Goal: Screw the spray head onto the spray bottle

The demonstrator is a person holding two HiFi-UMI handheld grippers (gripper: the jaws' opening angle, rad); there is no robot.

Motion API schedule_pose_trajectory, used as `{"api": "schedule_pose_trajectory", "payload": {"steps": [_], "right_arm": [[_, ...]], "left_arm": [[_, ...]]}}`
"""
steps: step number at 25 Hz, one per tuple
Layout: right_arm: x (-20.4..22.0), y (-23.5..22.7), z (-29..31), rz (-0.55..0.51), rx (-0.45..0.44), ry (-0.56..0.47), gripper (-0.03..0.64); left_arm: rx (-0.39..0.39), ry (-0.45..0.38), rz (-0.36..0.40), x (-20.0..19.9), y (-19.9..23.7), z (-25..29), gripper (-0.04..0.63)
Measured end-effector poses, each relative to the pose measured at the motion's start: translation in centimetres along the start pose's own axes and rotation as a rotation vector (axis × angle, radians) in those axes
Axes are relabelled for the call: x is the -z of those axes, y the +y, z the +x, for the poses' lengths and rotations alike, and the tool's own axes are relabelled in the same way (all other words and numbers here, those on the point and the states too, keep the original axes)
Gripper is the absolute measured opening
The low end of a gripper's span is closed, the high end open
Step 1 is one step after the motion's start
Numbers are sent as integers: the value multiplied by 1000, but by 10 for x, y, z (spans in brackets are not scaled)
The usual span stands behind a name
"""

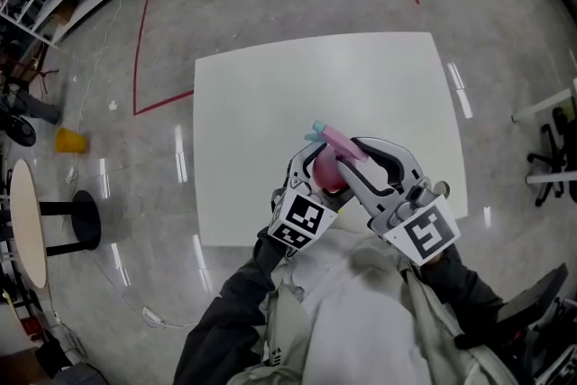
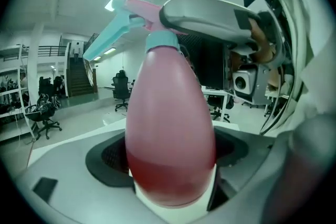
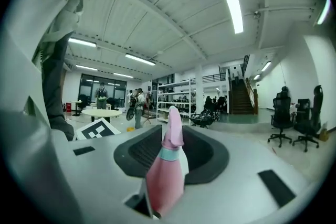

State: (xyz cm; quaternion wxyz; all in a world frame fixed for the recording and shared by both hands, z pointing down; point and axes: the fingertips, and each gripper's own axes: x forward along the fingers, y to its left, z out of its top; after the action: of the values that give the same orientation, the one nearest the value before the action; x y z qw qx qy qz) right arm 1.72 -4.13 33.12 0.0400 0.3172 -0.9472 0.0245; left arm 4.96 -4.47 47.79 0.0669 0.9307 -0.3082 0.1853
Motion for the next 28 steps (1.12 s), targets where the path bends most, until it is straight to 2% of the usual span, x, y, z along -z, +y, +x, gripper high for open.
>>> {"api": "schedule_pose_trajectory", "payload": {"steps": [6,9,12,15,19,23,28], "right_arm": [[8,12,-2,25,-82,20,95],[7,32,-4,48,-169,-1,95],[6,45,-7,8,-244,-23,95],[6,36,-15,5,-248,-50,95],[-1,14,-10,-8,-173,-83,95],[-3,37,-8,-27,-259,-88,95],[-1,50,-7,-2,-326,-85,95]], "left_arm": [[-46,14,-19,-3,18,-7,446],[-53,14,-10,-5,16,-6,446],[-28,-6,1,-9,12,-8,446],[11,-39,-17,-11,12,-13,446],[19,-32,-6,-9,19,-17,446],[7,4,12,-6,13,-12,446],[38,-12,31,-10,2,-7,446]]}}
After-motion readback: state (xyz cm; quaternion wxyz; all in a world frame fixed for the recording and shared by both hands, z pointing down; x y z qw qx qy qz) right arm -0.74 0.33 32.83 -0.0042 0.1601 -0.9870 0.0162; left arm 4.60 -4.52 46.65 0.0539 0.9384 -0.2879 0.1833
